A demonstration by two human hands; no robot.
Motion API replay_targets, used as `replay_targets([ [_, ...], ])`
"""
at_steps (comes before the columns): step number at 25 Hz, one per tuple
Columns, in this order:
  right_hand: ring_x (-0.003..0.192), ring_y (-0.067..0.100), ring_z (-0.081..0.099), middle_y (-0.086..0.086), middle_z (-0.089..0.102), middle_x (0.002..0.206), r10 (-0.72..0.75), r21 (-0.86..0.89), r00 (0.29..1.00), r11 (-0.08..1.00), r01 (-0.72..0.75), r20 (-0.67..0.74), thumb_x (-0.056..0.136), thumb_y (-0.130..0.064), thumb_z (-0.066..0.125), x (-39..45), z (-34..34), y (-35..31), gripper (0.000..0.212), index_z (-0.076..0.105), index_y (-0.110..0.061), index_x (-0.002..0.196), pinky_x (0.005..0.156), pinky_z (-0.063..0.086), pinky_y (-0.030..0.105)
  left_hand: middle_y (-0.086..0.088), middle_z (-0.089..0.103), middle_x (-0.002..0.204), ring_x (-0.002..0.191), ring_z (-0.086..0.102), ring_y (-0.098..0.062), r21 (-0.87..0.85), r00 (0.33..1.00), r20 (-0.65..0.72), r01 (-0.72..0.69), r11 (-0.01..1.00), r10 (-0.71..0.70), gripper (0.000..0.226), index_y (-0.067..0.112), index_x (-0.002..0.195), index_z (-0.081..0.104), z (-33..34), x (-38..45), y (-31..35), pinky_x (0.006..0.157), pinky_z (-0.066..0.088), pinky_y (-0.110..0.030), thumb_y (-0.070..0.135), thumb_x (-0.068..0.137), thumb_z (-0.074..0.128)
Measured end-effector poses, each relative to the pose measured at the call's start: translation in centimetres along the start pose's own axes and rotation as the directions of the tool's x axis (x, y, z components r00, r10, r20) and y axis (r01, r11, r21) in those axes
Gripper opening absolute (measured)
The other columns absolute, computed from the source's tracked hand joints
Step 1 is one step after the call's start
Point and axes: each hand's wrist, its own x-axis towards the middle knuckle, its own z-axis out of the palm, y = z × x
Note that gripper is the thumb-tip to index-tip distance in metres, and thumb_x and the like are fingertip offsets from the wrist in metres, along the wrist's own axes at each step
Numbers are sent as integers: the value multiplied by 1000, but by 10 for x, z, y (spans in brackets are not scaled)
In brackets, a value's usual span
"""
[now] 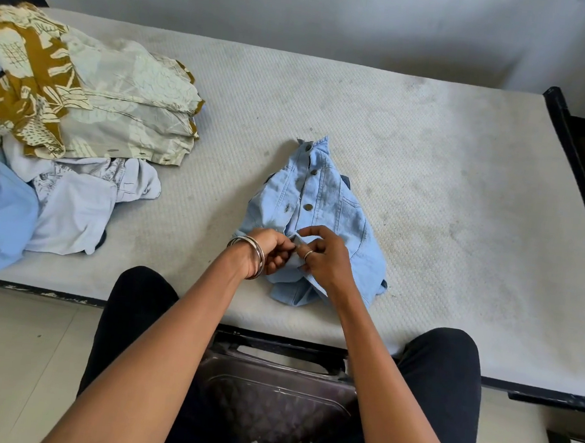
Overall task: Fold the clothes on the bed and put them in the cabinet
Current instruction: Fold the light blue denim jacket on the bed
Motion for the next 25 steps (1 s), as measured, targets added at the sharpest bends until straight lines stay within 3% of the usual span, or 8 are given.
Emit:
replay_targets([
  [8, 64, 20, 51, 12, 56, 70, -182, -347, 983, 921, 175, 13, 80, 4, 66, -10, 2, 0, 45, 58, -15, 121, 60, 43, 31, 6, 35, 40, 28, 26, -4, 41, 998, 35, 58, 997, -59, 27, 14, 63, 52, -1, 0, 5, 32, 17, -9, 11, 91, 50],
  [11, 66, 16, 60, 5, 65, 71, -155, -244, 973, 963, 111, -170, 88, -6, 68, -12, -3, 7, 29, 61, -12, 116, 63, 47, 31, 3, 46, 49, 35, 39, -6, 118, 985, 9, -172, 978, 172, 16, 9, 75, 64, -3, -3, 3, 34, 26, -15, 11, 90, 61],
  [13, 66, 13, 63, 4, 71, 75, 7, 108, 975, 994, 17, -222, 90, -12, 69, -14, -8, 14, 23, 63, -10, 113, 65, 52, 31, 3, 58, 67, 52, 53, -3, 282, 873, -7, -466, 838, 488, 14, 9, 100, 71, -7, -4, -8, 48, 42, -17, 13, 86, 70],
  [15, 62, 14, 63, 7, 73, 75, 127, 427, 975, 904, -37, -184, 91, -8, 68, -17, -10, 14, 26, 61, -6, 115, 63, 54, 28, 0, 59, 94, 81, 57, -6, 618, 680, 46, -595, 514, 732, 52, 14, 117, 63, -15, 4, -34, 69, 47, -22, 22, 70, 84],
  [17, 58, 15, 60, 8, 71, 73, 153, 585, 979, 810, -47, -134, 90, -2, 67, -20, -8, 5, 29, 58, -1, 118, 61, 53, 25, -9, 51, 110, 98, 52, -26, 914, 564, -27, -320, 248, 825, 74, 16, 116, 57, -22, 16, -64, 73, 47, -36, 38, 54, 90],
  [18, 58, 15, 60, 9, 70, 73, 125, 614, 987, 788, -35, -104, 90, 0, 67, -21, -7, -2, 30, 57, -1, 118, 61, 53, 25, -13, 48, 113, 100, 49, -32, 949, 502, -115, -201, 245, 857, 79, 16, 116, 55, -22, 19, -74, 71, 48, -42, 44, 50, 89],
  [22, 79, 20, 67, 7, 72, 89, -89, 608, 993, 785, 118, -78, 88, -3, 69, -18, -13, -12, 35, 57, -10, 120, 81, 55, 34, -18, 40, 125, 107, 43, -40, 785, 335, -519, -177, 594, 786, 70, 19, 123, 44, -2, 24, -57, 72, 48, -50, 28, 65, 81],
  [25, 119, 19, 50, -1, 51, 135, -156, -53, 982, 987, 151, -103, 76, -30, 83, -10, -28, 19, 78, 41, -29, 141, 96, 45, 39, -22, 48, 128, 111, 51, -43, 198, 607, -723, -274, 941, 329, 52, 11, 131, 39, -13, 36, -27, 87, 46, -47, 19, 84, 62],
])
